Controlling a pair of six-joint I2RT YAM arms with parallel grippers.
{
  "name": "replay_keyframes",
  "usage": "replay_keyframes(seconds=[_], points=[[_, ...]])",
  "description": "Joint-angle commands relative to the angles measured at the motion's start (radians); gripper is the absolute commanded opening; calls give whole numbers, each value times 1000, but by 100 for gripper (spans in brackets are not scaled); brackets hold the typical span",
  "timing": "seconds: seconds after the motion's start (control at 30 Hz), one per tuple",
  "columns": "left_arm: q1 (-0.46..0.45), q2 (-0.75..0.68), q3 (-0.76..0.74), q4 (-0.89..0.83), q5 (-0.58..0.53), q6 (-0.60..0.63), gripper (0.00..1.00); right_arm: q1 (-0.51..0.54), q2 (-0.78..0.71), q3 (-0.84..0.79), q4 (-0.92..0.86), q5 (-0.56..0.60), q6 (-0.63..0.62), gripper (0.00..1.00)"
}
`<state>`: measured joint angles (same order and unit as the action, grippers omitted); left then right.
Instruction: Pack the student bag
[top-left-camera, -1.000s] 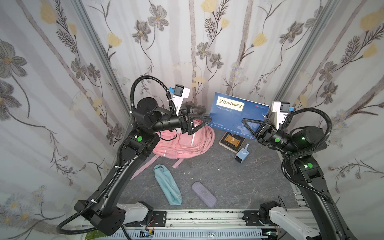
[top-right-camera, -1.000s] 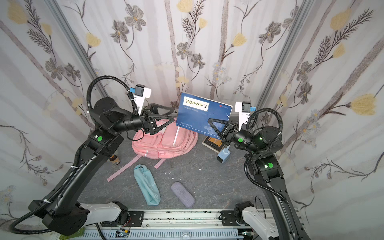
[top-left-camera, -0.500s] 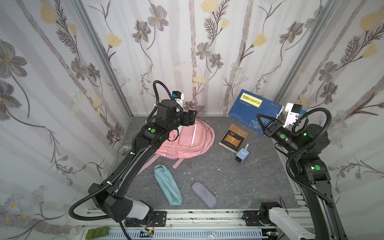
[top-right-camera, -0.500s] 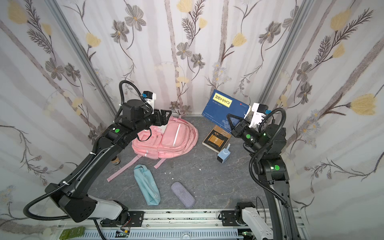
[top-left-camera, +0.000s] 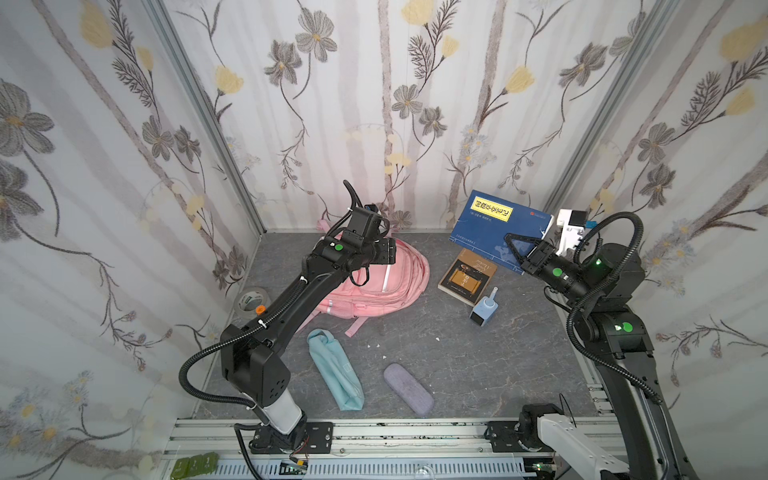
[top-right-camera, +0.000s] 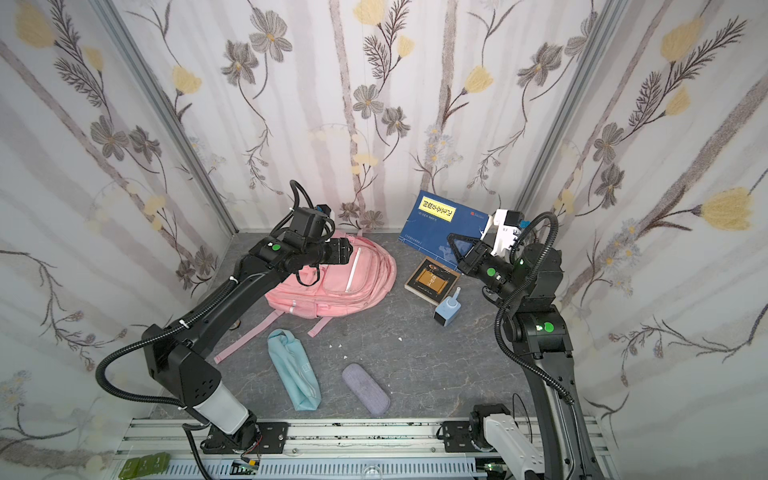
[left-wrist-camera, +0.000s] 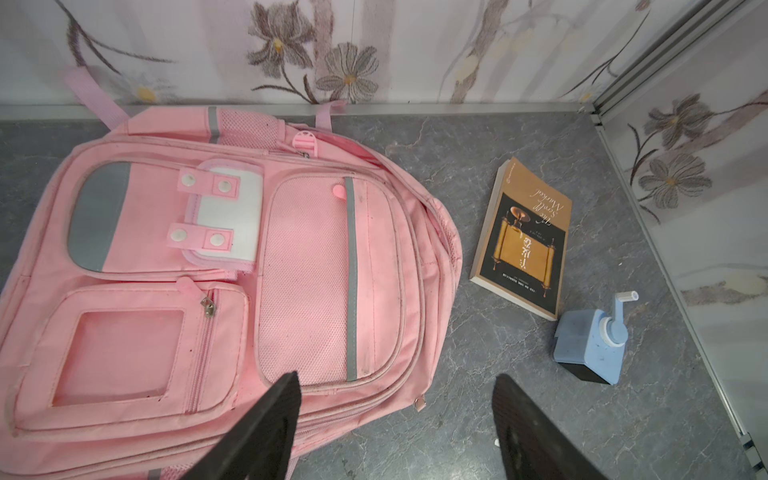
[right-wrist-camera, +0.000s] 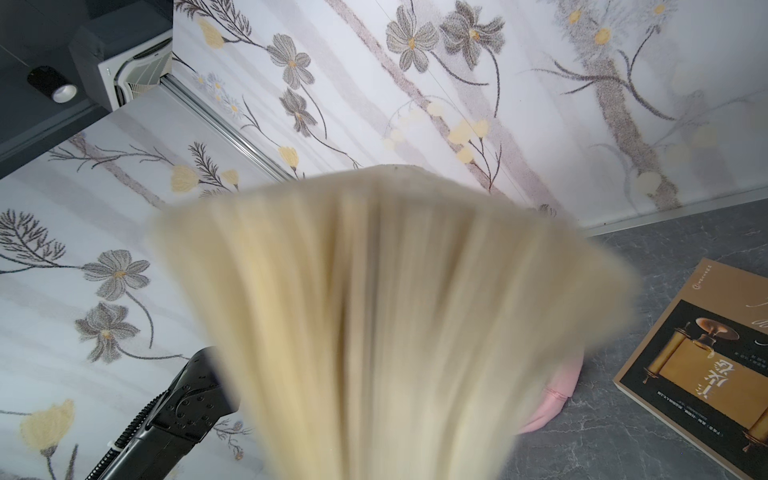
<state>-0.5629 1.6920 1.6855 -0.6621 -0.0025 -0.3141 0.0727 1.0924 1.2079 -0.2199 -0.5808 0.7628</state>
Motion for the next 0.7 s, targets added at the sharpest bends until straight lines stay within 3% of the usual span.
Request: replay_keyframes(seconds=[0.0, 0.2, 0.4, 0.67], points=[[-10, 54, 33, -64, -1, 15, 75, 0, 11, 4, 51, -22, 12, 0], [-35, 239, 213, -183, -29, 72, 75, 0, 5, -5, 48, -31, 21, 0], [-49, 457, 431, -286, -127, 92, 73, -1, -54, -49, 34, -1, 30, 0], [-55, 593, 498, -281, -171, 78, 73, -8, -160, -105, -38, 66, 22, 0]])
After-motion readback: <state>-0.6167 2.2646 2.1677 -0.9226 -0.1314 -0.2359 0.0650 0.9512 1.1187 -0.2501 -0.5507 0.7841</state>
